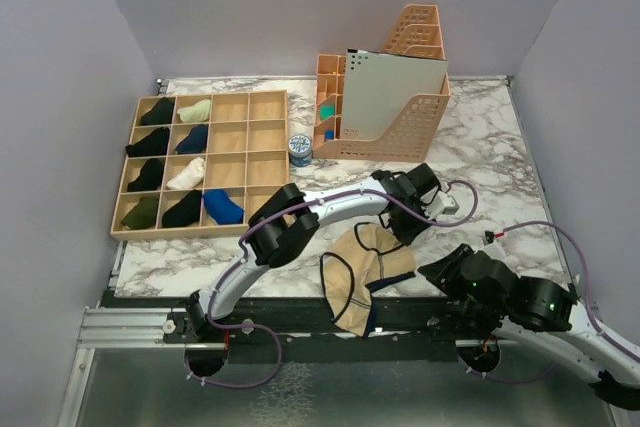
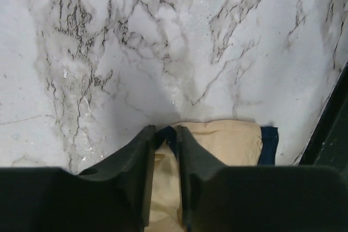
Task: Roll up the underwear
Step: Move the underwear to the center of the board, then flatten out the underwear at the center of the board.
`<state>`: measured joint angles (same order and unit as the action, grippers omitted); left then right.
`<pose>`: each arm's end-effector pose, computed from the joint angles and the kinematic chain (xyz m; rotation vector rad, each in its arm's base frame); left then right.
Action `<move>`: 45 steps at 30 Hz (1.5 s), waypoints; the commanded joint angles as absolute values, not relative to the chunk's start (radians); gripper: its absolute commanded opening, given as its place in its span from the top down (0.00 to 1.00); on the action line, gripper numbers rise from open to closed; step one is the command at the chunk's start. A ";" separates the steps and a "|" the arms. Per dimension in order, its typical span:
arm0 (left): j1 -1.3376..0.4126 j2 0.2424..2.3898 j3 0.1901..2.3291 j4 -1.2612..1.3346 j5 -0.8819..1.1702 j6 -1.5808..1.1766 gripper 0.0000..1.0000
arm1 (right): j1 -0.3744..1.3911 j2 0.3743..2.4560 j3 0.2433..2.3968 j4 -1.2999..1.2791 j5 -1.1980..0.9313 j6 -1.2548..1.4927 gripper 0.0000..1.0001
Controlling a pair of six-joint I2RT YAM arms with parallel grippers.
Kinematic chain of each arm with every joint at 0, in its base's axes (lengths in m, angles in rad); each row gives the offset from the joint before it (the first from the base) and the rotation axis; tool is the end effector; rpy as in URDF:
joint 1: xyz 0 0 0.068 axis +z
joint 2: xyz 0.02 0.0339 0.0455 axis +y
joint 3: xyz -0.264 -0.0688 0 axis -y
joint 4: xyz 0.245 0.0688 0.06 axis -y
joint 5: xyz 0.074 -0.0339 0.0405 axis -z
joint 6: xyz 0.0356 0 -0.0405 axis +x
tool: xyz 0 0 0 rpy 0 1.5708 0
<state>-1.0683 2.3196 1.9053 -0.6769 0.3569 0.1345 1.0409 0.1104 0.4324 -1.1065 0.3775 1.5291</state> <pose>0.2288 -0.4422 0.1679 1.6715 2.2195 -0.7526 0.0350 0.0338 0.2014 0.7780 2.3230 0.8403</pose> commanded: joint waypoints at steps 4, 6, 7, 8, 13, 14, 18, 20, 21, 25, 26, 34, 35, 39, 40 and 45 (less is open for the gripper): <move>-1.057 2.359 1.925 -0.696 0.287 0.087 1.00 | 1.045 0.124 0.425 -1.135 0.416 1.536 0.60; -1.019 2.346 1.925 -0.677 0.288 0.051 1.00 | 1.045 0.134 0.428 -1.111 0.418 1.516 0.60; -0.988 2.336 1.922 -0.661 0.295 0.025 1.00 | 1.044 0.141 0.429 -1.095 0.422 1.506 0.59; -0.956 2.322 1.917 -0.640 0.300 -0.018 1.00 | 1.045 0.148 0.432 -1.081 0.427 1.497 0.58; -0.753 2.184 1.774 -0.461 0.331 -0.211 1.00 | 1.045 0.206 0.424 -0.956 0.446 1.401 0.54; -0.711 2.154 1.734 -0.426 0.331 -0.259 1.00 | 1.045 0.224 0.421 -0.926 0.443 1.379 0.53; -0.604 2.047 1.576 -0.350 0.224 -0.400 1.00 | 1.045 0.343 0.429 -0.839 0.443 1.317 0.51; -0.582 2.011 1.509 -0.327 0.220 -0.430 0.83 | 1.045 0.415 0.424 -0.758 0.399 1.258 0.49; -0.581 2.001 1.492 -0.331 0.208 -0.436 0.72 | 1.045 0.461 0.425 -0.719 0.373 1.233 0.48; -0.581 1.962 1.427 -0.334 0.183 -0.444 0.02 | 1.040 0.675 0.443 -0.636 0.333 1.208 0.46; -0.581 1.948 1.414 -0.329 0.189 -0.441 0.01 | 1.035 0.718 0.454 -0.638 0.342 1.214 0.44; -0.592 1.788 1.321 -0.311 0.280 -0.422 0.01 | 0.727 0.829 0.421 -0.519 0.129 1.080 0.34; -0.595 1.758 1.305 -0.313 0.275 -0.423 0.01 | 0.725 0.842 0.422 -0.507 0.123 1.085 0.34; -0.602 1.662 1.226 -0.305 0.268 -0.441 0.01 | 0.723 0.903 0.388 -0.419 0.084 1.138 0.40; -0.608 1.636 1.210 -0.304 0.275 -0.441 0.01 | 0.723 0.917 0.383 -0.419 0.092 1.160 0.42; -0.649 1.502 1.126 -0.310 0.288 -0.424 0.01 | 0.723 0.915 0.389 -0.508 0.188 1.214 0.42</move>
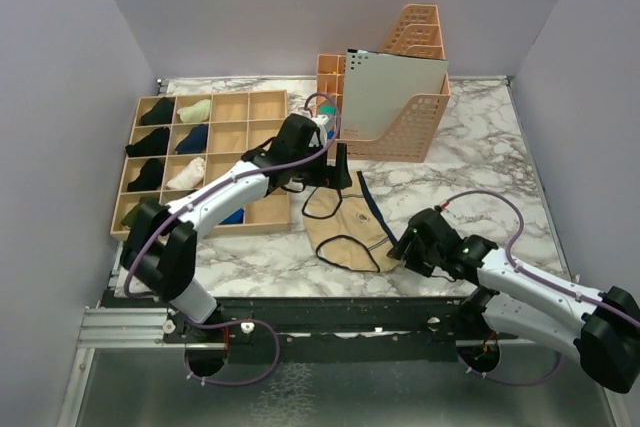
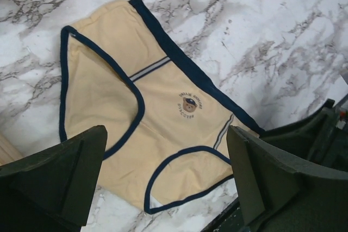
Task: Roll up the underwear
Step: Flatten out the underwear at the center of the board.
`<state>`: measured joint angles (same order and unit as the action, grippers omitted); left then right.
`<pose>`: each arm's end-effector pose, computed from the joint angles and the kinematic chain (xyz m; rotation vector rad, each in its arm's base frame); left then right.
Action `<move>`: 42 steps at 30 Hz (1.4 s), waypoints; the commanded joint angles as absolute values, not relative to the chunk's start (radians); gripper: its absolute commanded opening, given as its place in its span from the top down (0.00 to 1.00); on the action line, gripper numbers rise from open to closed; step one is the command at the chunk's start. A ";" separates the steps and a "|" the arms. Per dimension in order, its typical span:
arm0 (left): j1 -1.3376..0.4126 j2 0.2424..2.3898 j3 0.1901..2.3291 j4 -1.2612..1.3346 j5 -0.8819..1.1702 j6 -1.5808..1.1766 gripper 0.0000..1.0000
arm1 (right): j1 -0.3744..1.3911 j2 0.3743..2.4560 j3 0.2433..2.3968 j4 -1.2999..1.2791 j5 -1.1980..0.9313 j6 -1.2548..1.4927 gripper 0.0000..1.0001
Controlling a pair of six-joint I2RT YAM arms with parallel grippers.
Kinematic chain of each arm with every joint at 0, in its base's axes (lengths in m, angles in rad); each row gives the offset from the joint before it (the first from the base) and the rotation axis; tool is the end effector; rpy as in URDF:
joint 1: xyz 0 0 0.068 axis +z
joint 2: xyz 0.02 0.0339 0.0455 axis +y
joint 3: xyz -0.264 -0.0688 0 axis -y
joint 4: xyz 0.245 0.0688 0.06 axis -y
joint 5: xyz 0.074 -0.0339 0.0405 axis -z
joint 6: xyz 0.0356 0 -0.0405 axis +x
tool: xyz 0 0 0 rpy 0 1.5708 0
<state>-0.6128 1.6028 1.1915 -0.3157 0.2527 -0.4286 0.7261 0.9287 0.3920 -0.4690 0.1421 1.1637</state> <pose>0.2878 -0.2132 0.2623 0.3582 2.3853 -0.8031 0.1242 0.1035 0.1590 0.6291 2.5768 0.5134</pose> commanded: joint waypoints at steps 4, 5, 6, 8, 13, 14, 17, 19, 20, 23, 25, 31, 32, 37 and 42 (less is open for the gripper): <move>-0.712 1.406 1.045 -0.305 0.244 -0.436 0.01 | 0.723 0.864 0.362 -0.532 0.244 1.227 0.44; -0.726 1.385 1.024 -0.300 0.230 -0.446 0.01 | 0.723 0.858 0.351 -0.510 0.247 1.224 0.46; -0.738 1.369 1.004 -0.291 0.216 -0.457 0.01 | 0.723 0.861 0.341 -0.485 0.249 1.225 0.49; -0.754 1.336 0.965 -0.272 0.188 -0.481 0.01 | 0.723 0.894 0.334 -0.430 0.236 1.223 0.56; -0.778 1.279 0.917 -0.252 0.166 -0.517 0.01 | 0.723 1.033 0.364 -0.401 0.250 1.215 0.61; -0.782 1.271 0.913 -0.255 0.167 -0.517 0.01 | 0.721 1.044 0.367 -0.408 0.267 1.208 0.66; -0.795 1.252 0.901 -0.265 0.167 -0.523 0.01 | 0.715 1.009 0.376 -0.449 0.348 1.174 0.87; -0.815 1.238 0.884 -0.262 0.166 -0.529 0.01 | 0.689 0.969 0.379 -0.480 0.385 1.128 0.93; -0.832 1.232 0.875 -0.258 0.160 -0.528 0.01 | 0.670 0.948 0.385 -0.501 0.397 1.107 0.95; -0.889 1.226 0.867 -0.251 0.124 -0.535 0.01 | 0.615 0.871 0.398 -0.557 0.415 1.066 0.99; -0.937 1.224 0.863 -0.235 0.095 -0.538 0.01 | 0.581 0.825 0.397 -0.558 0.389 1.052 1.00; -0.989 1.226 0.851 -0.229 0.011 -0.564 0.01 | 0.439 0.844 0.512 -0.587 0.447 0.886 1.00; -0.991 1.227 0.853 -0.229 0.008 -0.564 0.01 | 0.387 0.873 0.518 -0.556 0.411 0.839 1.00; -0.993 1.235 0.870 -0.237 -0.029 -0.554 0.01 | 0.075 1.079 0.552 -0.398 0.197 0.644 0.98; -0.992 1.296 0.877 -0.215 -0.031 -0.530 0.01 | -0.050 1.389 0.739 -0.381 0.034 0.522 0.86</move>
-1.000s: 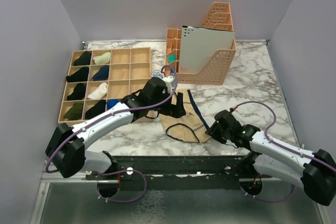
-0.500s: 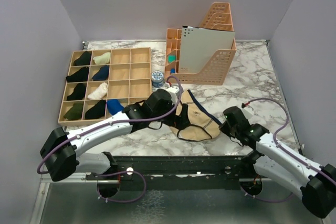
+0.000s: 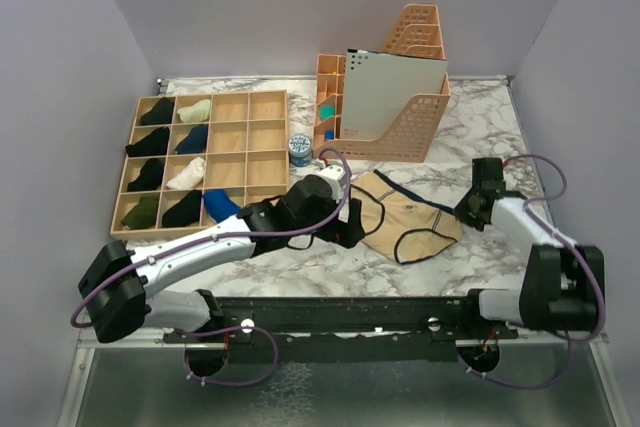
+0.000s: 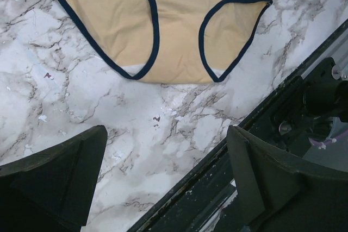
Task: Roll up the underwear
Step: Flatten out the underwear at the center of the board.
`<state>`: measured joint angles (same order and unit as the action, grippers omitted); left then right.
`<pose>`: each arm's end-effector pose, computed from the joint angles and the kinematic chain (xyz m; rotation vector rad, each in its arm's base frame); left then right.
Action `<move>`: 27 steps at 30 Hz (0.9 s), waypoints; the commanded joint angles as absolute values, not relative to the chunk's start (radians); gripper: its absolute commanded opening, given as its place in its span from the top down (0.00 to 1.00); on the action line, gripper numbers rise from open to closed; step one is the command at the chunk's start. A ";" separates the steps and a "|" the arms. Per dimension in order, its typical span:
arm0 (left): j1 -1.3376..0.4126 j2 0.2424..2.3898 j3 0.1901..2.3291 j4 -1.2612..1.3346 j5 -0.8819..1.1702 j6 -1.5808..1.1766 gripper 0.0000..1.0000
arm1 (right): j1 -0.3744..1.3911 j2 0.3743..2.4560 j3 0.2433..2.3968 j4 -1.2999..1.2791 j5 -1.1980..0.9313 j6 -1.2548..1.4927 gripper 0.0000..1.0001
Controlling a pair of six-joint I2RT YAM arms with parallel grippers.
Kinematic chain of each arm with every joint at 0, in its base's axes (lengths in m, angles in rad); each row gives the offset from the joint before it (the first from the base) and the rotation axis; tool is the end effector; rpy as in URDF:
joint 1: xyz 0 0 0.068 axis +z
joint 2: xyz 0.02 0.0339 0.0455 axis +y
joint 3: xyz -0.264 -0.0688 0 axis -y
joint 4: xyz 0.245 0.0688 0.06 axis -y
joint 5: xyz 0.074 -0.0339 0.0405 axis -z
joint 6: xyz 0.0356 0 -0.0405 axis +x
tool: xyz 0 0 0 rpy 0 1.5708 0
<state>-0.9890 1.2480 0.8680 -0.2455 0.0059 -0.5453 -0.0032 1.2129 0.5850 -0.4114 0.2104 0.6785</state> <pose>0.1509 -0.2298 0.2645 0.5169 2.2755 -0.8331 0.2162 -0.0081 0.1716 0.9298 2.4001 -0.0243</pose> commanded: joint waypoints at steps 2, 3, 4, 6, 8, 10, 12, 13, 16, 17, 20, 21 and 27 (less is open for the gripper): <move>-0.997 1.334 0.890 -0.206 -0.016 -0.516 0.01 | -0.050 1.429 0.786 -0.386 -0.024 0.498 0.75; -1.000 1.351 0.894 -0.196 -0.007 -0.508 0.01 | -0.051 1.424 0.793 -0.391 -0.039 0.496 0.69; -1.001 1.363 0.894 -0.175 -0.002 -0.496 0.01 | -0.050 1.407 0.792 -0.397 -0.046 0.490 0.63; -1.003 1.399 0.897 -0.128 0.049 -0.467 0.01 | -0.051 1.342 0.768 -0.418 -0.019 0.493 0.53; -1.009 1.448 0.923 -0.100 0.092 -0.430 0.01 | -0.051 1.281 0.740 -0.443 -0.004 0.494 0.49; -1.022 1.502 0.953 -0.056 0.131 -0.386 0.01 | -0.050 1.225 0.706 -0.466 -0.006 0.498 0.49; -1.029 1.576 1.004 -0.029 0.182 -0.341 0.01 | -0.051 1.173 0.677 -0.493 0.022 0.518 0.48; -1.034 1.620 1.043 -0.039 0.198 -0.317 0.01 | -0.051 1.145 0.665 -0.498 0.034 0.525 0.48; -1.043 1.728 1.125 -0.058 0.224 -0.257 0.01 | -0.050 1.076 0.634 -0.499 0.019 0.547 0.48; -1.043 1.760 1.152 -0.073 0.234 -0.248 0.01 | -0.051 1.060 0.624 -0.497 -0.034 0.548 0.48; -1.043 1.850 1.218 -0.098 0.277 -0.230 0.01 | -0.051 1.024 0.593 -0.500 -0.129 0.576 0.48; -1.044 1.872 1.229 -0.084 0.295 -0.231 0.02 | -0.050 1.013 0.582 -0.499 -0.135 0.583 0.48; -1.058 1.948 1.195 -0.004 0.344 -0.298 0.04 | -0.051 0.993 0.561 -0.498 -0.100 0.605 0.47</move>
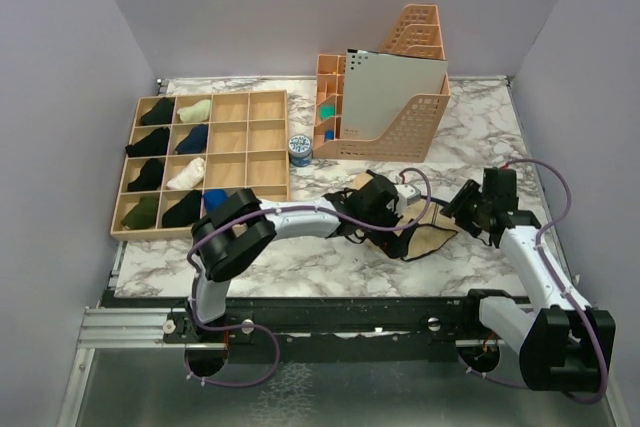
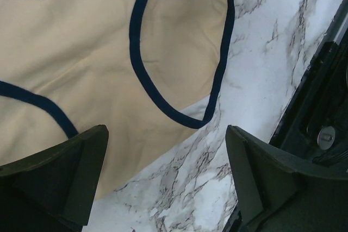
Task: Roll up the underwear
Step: Flatten out the underwear at the center of the board.
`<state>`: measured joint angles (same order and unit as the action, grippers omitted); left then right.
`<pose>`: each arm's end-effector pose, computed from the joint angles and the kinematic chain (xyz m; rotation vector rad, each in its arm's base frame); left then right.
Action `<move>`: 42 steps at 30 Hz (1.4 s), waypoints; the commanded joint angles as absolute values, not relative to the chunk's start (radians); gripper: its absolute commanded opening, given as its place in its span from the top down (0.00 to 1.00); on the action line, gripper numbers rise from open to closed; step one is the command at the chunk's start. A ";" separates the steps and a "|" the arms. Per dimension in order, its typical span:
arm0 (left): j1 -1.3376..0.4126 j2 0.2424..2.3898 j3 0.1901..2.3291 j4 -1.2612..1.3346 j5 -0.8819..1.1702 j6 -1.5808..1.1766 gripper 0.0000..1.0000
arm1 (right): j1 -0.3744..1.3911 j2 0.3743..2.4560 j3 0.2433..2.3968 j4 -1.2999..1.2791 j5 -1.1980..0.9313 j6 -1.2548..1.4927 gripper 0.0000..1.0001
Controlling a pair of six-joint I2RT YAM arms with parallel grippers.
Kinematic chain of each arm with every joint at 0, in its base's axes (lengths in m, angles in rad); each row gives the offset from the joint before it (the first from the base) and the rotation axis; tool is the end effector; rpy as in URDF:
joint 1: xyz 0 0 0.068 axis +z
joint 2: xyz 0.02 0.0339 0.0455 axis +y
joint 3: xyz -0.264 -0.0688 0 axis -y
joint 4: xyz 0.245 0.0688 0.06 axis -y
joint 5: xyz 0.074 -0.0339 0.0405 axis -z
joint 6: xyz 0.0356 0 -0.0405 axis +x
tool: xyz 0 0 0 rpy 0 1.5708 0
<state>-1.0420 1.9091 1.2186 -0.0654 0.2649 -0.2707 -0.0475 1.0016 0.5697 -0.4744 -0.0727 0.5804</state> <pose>0.2006 -0.3618 0.1784 1.0712 2.2573 -0.9203 0.1928 -0.0066 0.2016 0.7425 2.3884 0.3150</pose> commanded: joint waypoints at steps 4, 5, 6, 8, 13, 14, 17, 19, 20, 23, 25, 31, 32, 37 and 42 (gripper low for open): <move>-1.078 1.956 1.097 0.071 0.295 -0.398 0.08 | -0.049 1.032 0.591 -0.521 -0.087 0.601 0.47; -1.083 1.942 1.062 0.112 0.294 -0.428 0.08 | -0.050 1.042 0.602 -0.534 -0.067 0.599 0.47; -1.088 1.931 1.030 0.144 0.303 -0.456 0.09 | -0.050 1.049 0.607 -0.544 -0.042 0.601 0.47; -1.106 1.917 0.994 0.174 0.296 -0.506 0.09 | -0.050 1.061 0.612 -0.560 0.038 0.629 0.47; -1.180 1.862 0.924 0.197 0.182 -0.689 0.10 | -0.051 1.060 0.629 -0.580 0.165 0.652 0.46; -1.200 1.850 0.912 0.207 0.160 -0.736 0.10 | -0.051 1.056 0.630 -0.574 0.181 0.653 0.46; -1.258 1.826 0.876 0.198 0.058 -0.882 0.10 | -0.050 1.058 0.631 -0.555 0.190 0.644 0.44; -1.304 1.806 0.837 0.210 0.010 -0.986 0.09 | -0.050 1.083 0.636 -0.551 0.181 0.632 0.43; -1.327 1.796 0.814 0.237 -0.020 -1.027 0.08 | -0.051 1.098 0.638 -0.544 0.164 0.615 0.43; -1.381 1.769 0.775 0.274 -0.080 -1.117 0.02 | -0.051 1.152 0.654 -0.542 0.092 0.575 0.43; -1.385 1.749 0.782 0.281 -0.098 -1.109 0.01 | -0.051 1.171 0.661 -0.541 0.037 0.555 0.44; -1.361 1.649 0.941 0.099 -0.164 -0.914 0.01 | -0.050 1.159 0.636 -0.527 -0.053 0.551 0.44; -1.352 1.630 0.960 0.071 -0.164 -0.888 0.01 | -0.049 1.158 0.634 -0.535 -0.039 0.564 0.44; -1.234 1.558 0.962 0.029 -0.094 -0.793 0.01 | -0.051 1.137 0.619 -0.538 -0.022 0.590 0.43; -1.065 1.559 0.942 -0.028 0.040 -0.722 0.01 | -0.051 1.147 0.626 -0.517 -0.132 0.519 0.44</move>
<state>-1.1736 1.5505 0.9588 0.0742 -0.0731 -0.8265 -0.0475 1.1492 0.6312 -0.5388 -0.0185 0.5743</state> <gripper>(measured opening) 0.989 0.563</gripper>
